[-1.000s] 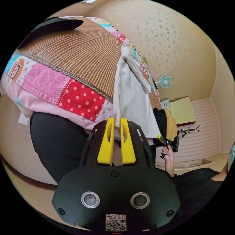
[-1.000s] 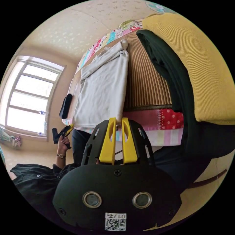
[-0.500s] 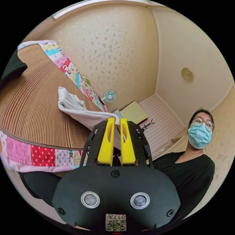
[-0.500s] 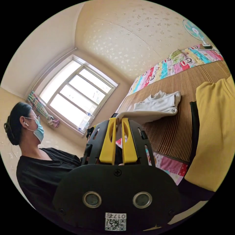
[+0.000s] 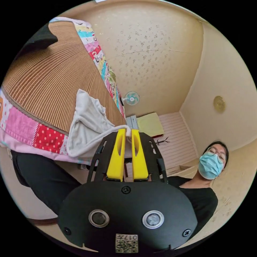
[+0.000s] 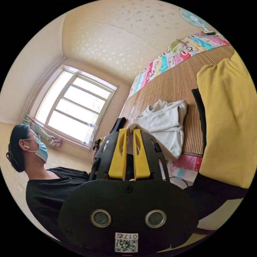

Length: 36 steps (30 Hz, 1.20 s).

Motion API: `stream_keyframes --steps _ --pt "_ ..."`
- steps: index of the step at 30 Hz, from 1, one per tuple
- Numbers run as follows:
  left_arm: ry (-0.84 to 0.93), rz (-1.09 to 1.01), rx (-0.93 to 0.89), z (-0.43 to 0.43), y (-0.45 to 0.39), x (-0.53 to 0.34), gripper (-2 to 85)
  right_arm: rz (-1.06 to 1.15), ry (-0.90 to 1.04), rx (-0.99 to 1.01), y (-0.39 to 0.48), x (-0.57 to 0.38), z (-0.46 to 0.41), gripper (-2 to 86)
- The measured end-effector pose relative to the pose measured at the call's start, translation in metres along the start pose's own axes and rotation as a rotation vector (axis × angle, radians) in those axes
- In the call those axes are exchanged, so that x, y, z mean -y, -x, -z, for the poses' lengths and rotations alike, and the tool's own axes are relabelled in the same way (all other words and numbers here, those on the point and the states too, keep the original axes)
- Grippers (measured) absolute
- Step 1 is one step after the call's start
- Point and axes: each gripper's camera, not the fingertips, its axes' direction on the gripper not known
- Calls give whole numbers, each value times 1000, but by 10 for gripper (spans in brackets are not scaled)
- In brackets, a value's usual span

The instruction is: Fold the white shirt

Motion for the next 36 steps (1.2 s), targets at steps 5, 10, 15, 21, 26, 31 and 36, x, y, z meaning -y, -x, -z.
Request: stream_keyframes --steps 5,10,15,21,26,31,36 --pt "-62 15 -61 7 29 14 43 -59 -74 122 -37 14 -8 22" --pt "-45 -1 17 -25 31 65 43 -60 -85 -96 -47 59 -31 22" --pt "-74 -2 148 -84 50 136 44 -90 -133 -392 -75 114 -83 23" --pt "-105 46 251 -145 110 200 44 -204 -263 -553 -135 147 -142 30" --pt "-151 76 282 -176 154 216 60 -201 -292 -580 -178 164 -186 49" --pt "-309 20 209 -162 178 199 90 -95 -336 -509 -205 162 -207 114" --pt "-241 -61 336 -171 181 192 102 -40 -416 -548 -217 139 -210 134"
